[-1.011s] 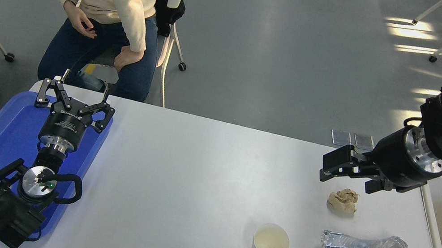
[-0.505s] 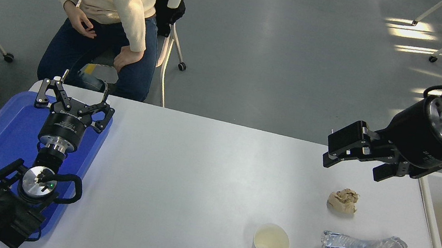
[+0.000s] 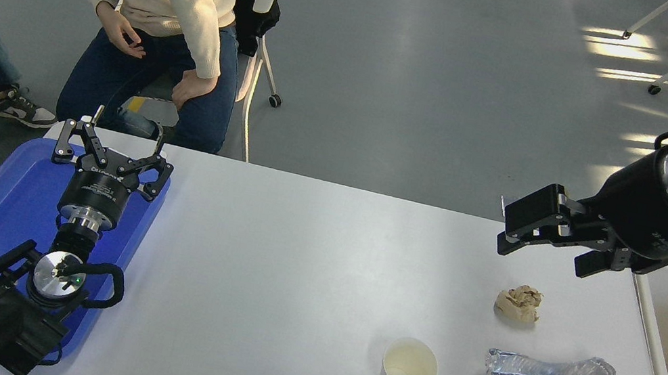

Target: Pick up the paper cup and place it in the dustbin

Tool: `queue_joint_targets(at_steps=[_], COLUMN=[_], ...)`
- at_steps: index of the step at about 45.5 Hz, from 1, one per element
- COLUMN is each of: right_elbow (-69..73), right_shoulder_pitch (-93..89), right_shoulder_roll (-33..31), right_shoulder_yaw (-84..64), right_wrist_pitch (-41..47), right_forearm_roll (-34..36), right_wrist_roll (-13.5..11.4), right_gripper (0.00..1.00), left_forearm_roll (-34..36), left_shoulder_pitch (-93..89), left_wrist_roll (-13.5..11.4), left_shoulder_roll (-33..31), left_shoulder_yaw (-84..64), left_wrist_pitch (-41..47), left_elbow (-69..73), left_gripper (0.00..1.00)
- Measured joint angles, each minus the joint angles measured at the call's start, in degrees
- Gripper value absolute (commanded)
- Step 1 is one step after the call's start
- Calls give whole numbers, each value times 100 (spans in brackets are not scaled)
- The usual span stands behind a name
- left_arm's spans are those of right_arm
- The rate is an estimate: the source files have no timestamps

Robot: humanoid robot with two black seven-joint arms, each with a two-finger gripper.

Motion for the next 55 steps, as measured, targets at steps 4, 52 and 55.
queue_joint_targets(at_steps=[4, 52, 55], right_elbow=[-4, -1113, -1187], right_shoulder_pitch=[-261, -4119, -4238], right_shoulder_roll=[39, 929, 955], right_shoulder_yaw=[40, 1111, 1140], right_wrist_pitch=[-182, -2389, -2428], right_forearm_roll=[-8, -433, -458], right_wrist_roll=[0, 18, 19], right_gripper=[100, 100, 99], left_forearm_roll=[0, 0, 0], left_shoulder_pitch=[-1, -13, -13], left_wrist_roll=[0, -1, -1], left_shoulder_roll=[0, 0, 0], left_shoulder_yaw=[0, 1, 1], left_wrist_pitch=[0, 1, 2], left_elbow=[0, 0, 0], left_gripper=[100, 100, 100])
